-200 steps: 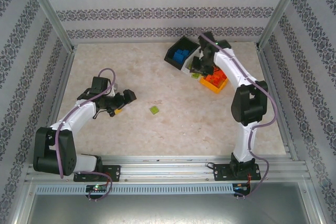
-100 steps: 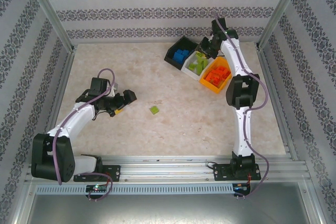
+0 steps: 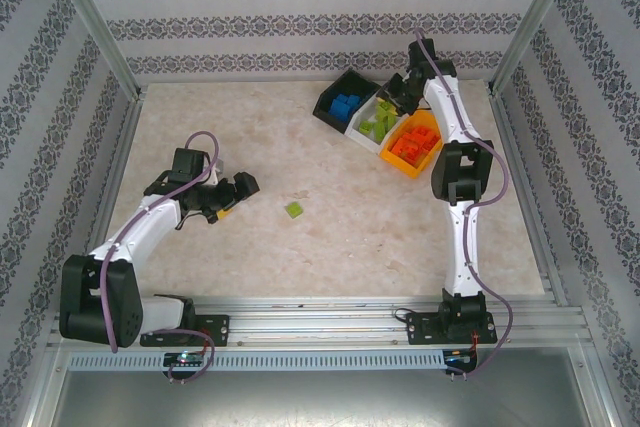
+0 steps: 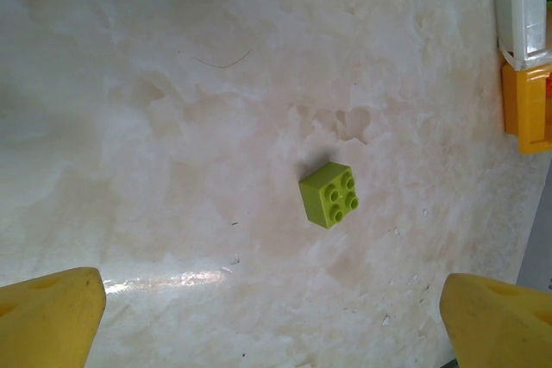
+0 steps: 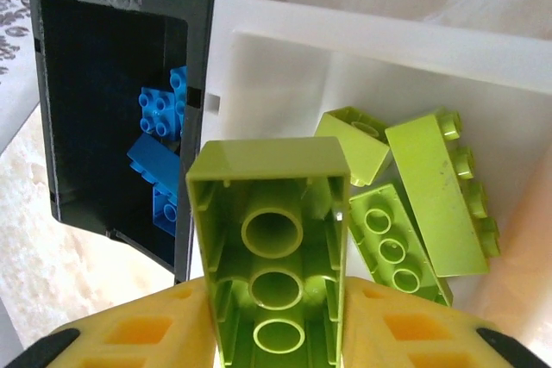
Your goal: Sort the legos into containers by color
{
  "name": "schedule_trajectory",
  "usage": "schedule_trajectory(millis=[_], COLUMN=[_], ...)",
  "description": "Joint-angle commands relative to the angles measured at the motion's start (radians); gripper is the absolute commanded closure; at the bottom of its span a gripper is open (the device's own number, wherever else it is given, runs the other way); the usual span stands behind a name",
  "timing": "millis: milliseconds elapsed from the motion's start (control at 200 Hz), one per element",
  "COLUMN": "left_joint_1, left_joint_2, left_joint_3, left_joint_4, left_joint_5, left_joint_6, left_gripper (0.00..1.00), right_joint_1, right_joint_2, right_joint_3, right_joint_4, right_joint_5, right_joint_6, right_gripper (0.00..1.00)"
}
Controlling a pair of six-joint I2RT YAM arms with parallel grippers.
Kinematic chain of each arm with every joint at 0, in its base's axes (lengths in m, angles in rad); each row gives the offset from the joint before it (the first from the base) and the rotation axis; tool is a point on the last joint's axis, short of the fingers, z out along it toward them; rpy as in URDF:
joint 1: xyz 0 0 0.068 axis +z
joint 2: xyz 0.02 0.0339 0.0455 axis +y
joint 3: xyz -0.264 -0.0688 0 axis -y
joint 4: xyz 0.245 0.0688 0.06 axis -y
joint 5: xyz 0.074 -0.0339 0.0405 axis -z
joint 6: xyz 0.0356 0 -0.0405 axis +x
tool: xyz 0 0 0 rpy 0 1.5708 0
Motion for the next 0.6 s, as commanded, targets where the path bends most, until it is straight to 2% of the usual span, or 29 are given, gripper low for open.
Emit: schedule_trajectory(millis=[0, 175, 410, 595], left_joint_1=[-0.007, -0.007, -0.007, -0.008], left_joint_2=[0.021, 0.047, 0.064, 0.077], left_joint_3=[0.019, 0.04, 0.049, 0.049], left_joint_4=[0.006, 0.019, 0.031, 0.049], left_joint_5=[-0.007, -0.004, 0.009, 0.024], left_joint_6=[-0.006, -0.013, -0.012, -0.014], left_gripper=[0.0, 0.0, 0.0, 0.0], right_joint_1=[-0.009, -0.016, -0.019, -0.012], right_joint_2=[0.015, 0.001, -0.064, -0.171], right_joint_3=[0.03, 0.026, -0.038, -0.158], right_joint_4=[0.003, 0.001, 0.008, 0.051], right_joint_5=[-0.021, -0.024, -0.024, -0.035], right_joint_6=[0.005, -0.003, -0.024, -0.036], right_gripper=[0.53, 0.45, 0.43, 0.42])
